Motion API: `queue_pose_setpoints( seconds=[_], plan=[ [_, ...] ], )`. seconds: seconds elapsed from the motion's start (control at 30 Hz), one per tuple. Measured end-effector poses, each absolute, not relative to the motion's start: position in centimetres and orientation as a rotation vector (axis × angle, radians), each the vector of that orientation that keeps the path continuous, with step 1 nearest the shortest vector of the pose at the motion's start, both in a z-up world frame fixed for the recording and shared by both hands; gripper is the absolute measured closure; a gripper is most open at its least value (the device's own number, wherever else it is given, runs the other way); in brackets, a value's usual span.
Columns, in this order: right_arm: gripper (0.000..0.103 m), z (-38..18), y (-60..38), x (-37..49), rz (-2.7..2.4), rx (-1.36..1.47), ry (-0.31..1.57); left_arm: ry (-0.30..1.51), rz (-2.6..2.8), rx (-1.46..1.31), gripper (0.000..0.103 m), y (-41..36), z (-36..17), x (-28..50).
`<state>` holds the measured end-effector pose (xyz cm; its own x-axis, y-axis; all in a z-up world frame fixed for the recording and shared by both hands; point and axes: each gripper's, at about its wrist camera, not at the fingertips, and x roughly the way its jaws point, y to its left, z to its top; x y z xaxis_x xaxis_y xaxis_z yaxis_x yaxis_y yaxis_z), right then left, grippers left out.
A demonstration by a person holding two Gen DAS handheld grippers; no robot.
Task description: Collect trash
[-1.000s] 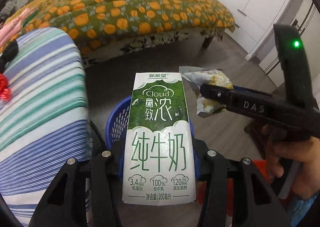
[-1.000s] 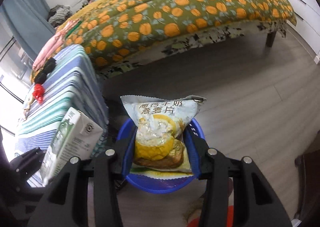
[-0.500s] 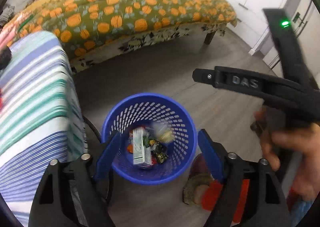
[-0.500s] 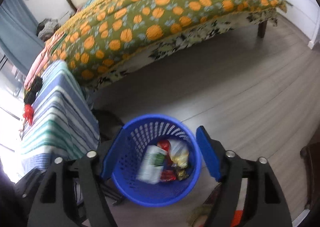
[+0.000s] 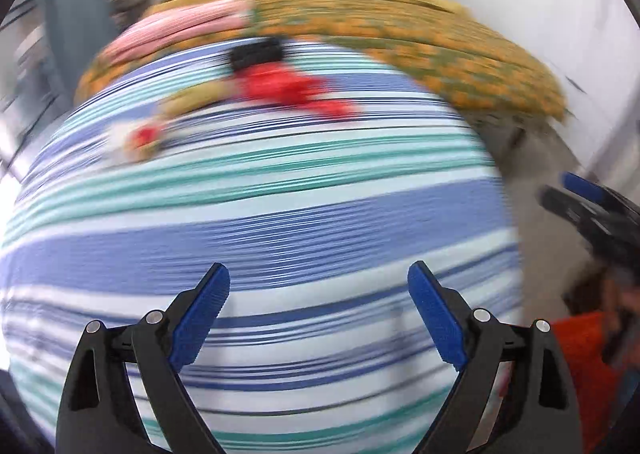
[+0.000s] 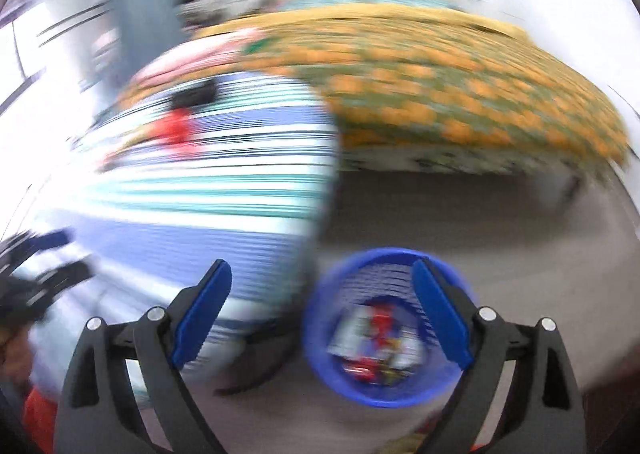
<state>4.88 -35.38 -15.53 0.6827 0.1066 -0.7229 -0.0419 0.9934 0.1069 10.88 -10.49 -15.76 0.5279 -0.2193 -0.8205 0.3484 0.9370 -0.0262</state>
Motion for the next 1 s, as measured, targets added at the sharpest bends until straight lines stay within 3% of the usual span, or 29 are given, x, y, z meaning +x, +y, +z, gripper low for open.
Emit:
queue_pose_setpoints(
  seconds=[0.03,0.37,0.5,1.0],
  plan=[
    [0.007,-15.4,-32.9,5.4,0.139,0.060,0.830,0.961,-0.293,0.147,0.013,-8.6,-16.0,11.6],
    [0.007,-18.8,-18.9,15.5,0.193,-0.088,0.965,0.972,-0.097,0.105,0.012,1.1,-17.1,17.7],
    [0.005,-19.0,-18.1,18.5,0.146,-0.055,0.960,0.953,-0.086,0.109,0.005,1.4,-17.4,18.5],
    [0.004,-19.1,-17.7,23.4,0.137,-0.045,0.951,0.968,-0.091,0.066,0.004,1.4,-17.7,19.3]
  ],
)
